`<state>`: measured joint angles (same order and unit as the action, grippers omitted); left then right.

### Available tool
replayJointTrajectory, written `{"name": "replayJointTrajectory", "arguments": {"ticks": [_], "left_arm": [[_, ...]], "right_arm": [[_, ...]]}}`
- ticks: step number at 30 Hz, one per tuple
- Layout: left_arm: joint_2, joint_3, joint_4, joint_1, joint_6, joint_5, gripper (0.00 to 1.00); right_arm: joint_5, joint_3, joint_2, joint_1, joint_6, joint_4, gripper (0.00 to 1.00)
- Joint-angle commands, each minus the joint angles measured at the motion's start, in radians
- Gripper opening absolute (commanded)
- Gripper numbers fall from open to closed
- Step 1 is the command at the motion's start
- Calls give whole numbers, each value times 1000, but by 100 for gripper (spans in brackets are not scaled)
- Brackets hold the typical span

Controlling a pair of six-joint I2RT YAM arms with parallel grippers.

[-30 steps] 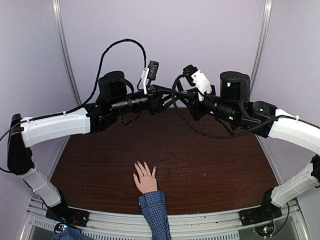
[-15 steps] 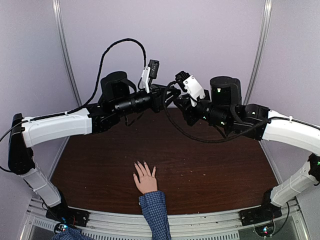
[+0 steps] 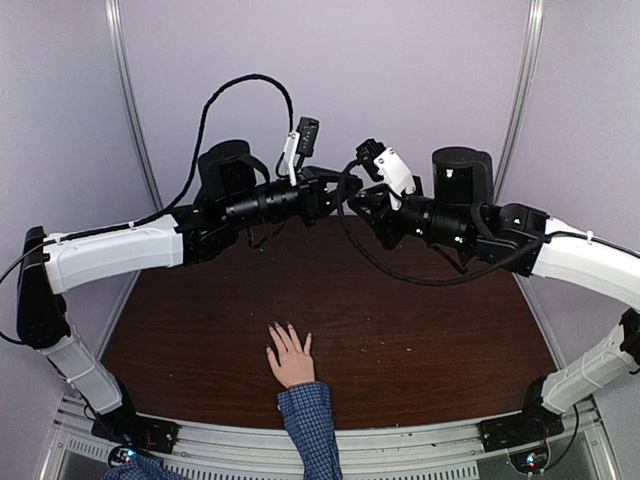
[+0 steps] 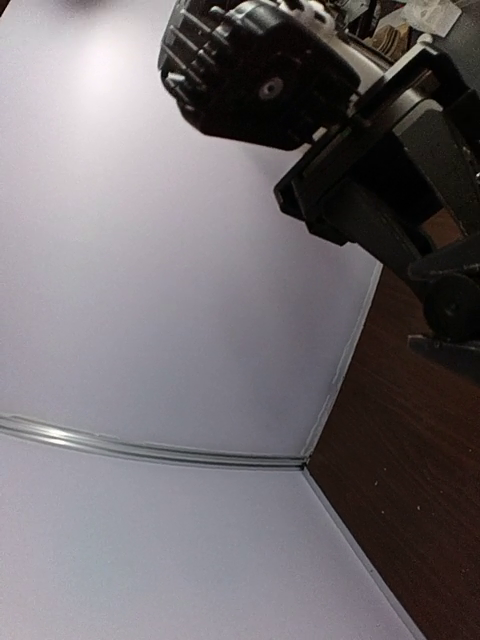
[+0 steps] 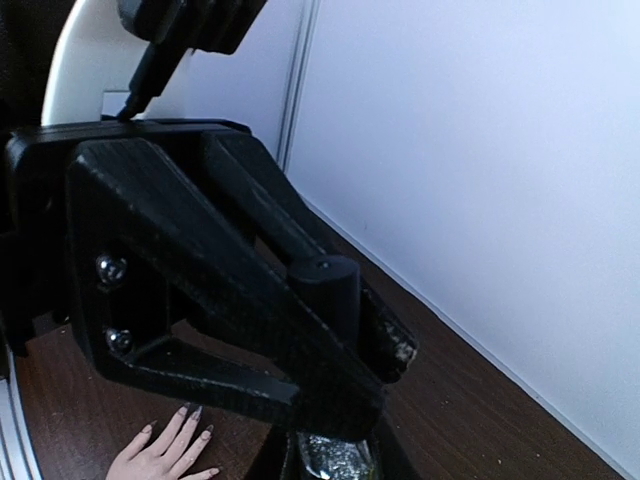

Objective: Paint the nails
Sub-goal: Screw the nail polish bottle cap onto the nail polish bottle.

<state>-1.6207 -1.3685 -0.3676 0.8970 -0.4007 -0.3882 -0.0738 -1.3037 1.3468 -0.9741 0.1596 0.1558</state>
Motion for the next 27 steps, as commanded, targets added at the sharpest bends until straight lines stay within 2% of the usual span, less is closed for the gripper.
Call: {"name": "replayJointTrajectory", "arguments": {"ticks": [1, 7, 14, 19, 23, 27], "left_arm": [[32, -6, -23, -15, 66, -259, 0], [32, -45, 14, -17, 117, -523, 0], [25, -66, 22, -17, 128, -694, 0], [0, -74, -32, -15, 78, -825, 0], [-3, -71, -62, -16, 48, -860, 0], [17, -55, -63, -35, 44, -803, 1]], "right_arm": [[289, -14, -62, 23, 12, -22, 0], [555, -52, -67, 41, 23, 16, 0], [829, -102, -56, 48, 37, 62, 0], [1015, -145, -41, 53, 20, 67, 0], [1050, -166, -32, 57, 14, 84, 0], [979, -153, -38, 71, 21, 100, 0]]}}
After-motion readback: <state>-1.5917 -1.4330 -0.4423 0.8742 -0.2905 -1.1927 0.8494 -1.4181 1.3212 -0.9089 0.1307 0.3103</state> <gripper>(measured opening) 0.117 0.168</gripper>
